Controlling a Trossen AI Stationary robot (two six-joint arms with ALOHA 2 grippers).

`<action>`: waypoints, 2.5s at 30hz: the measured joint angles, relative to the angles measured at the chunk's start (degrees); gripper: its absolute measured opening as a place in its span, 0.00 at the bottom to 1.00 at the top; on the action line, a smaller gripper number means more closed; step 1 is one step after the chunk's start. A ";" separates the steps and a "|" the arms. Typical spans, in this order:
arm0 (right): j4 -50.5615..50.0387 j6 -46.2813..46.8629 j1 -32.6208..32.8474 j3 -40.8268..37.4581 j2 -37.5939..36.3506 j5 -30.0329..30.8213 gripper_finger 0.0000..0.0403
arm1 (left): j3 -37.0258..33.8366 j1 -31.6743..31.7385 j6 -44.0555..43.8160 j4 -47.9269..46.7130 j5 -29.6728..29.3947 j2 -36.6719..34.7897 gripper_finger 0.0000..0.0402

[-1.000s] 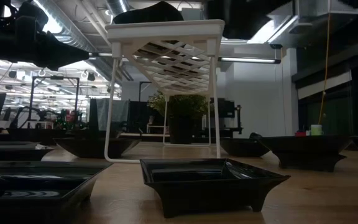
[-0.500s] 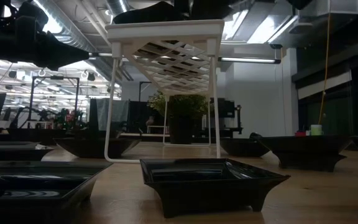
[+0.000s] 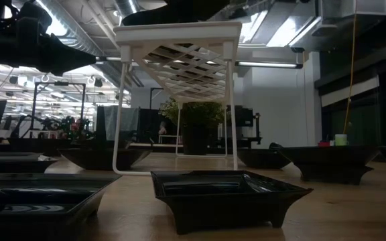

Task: Pick & Place Mini shaped plates
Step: Stack the distorted square plate on top of the distorted square plate on the shelf

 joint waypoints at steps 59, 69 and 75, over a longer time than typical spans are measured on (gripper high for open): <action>2.89 -3.75 -7.52 -0.04 0.09 -25.58 0.07 | 0.00 0.00 0.00 0.00 -0.02 -0.01 0.14; 3.13 -0.81 -7.52 -0.04 0.09 -25.47 0.12 | 0.00 0.00 0.00 -0.01 -0.01 0.00 0.14; 3.14 -0.81 -7.52 -0.04 0.09 -25.43 0.24 | 0.00 0.00 0.00 -0.02 -0.02 -0.02 0.13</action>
